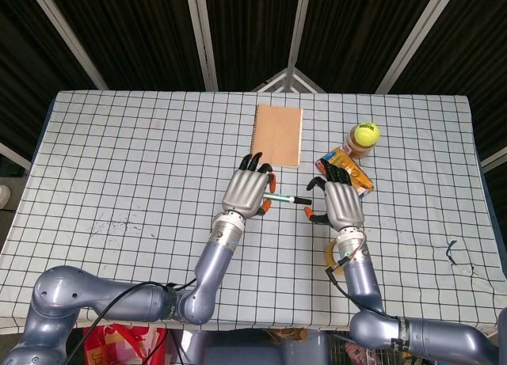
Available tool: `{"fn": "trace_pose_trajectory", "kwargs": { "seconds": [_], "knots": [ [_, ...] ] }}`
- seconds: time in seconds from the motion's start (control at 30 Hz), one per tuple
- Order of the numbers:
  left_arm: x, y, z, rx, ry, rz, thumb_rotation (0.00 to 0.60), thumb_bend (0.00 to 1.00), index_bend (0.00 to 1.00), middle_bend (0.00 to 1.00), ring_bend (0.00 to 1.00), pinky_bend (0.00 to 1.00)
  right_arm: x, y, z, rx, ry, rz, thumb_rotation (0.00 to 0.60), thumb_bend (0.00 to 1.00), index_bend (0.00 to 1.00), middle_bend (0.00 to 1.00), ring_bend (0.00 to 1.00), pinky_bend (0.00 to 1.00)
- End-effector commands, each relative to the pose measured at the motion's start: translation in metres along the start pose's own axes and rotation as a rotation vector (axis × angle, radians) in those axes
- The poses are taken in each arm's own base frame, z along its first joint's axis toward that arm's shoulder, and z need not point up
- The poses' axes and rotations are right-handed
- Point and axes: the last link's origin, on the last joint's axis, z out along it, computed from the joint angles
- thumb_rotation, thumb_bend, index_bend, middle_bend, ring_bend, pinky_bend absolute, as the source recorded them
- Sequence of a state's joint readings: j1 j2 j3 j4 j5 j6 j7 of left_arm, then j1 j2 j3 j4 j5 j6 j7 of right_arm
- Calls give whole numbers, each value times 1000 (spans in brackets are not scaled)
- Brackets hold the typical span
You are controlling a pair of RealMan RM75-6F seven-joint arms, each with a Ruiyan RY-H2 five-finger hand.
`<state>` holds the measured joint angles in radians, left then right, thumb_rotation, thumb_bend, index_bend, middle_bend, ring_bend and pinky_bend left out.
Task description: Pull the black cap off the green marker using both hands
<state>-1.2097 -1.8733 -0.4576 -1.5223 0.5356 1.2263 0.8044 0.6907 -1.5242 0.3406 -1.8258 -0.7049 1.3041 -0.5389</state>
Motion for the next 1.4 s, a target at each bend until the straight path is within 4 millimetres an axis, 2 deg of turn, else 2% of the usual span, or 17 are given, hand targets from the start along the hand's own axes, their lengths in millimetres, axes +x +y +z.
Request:
{"fn": "trace_pose_trajectory", "kwargs": {
  "seconds": [0.03,0.5,1.4],
  "knots": [
    [0,0,0,-1,-1,-3,600,504,634,236,0,0,0,0,0,0,1,0,600,308,434,35,51,36],
    [2,-4,0,-7,22,-11,600,509,639,245,0,0,-2,1,2,-3,8,-3,600,315,521,35,51,36],
    [1,-7,0,-16,35,-27,600,516,647,248,0,0,0,-4,1,10,26,14,600,346,601,49,72,36]
  ]
}}
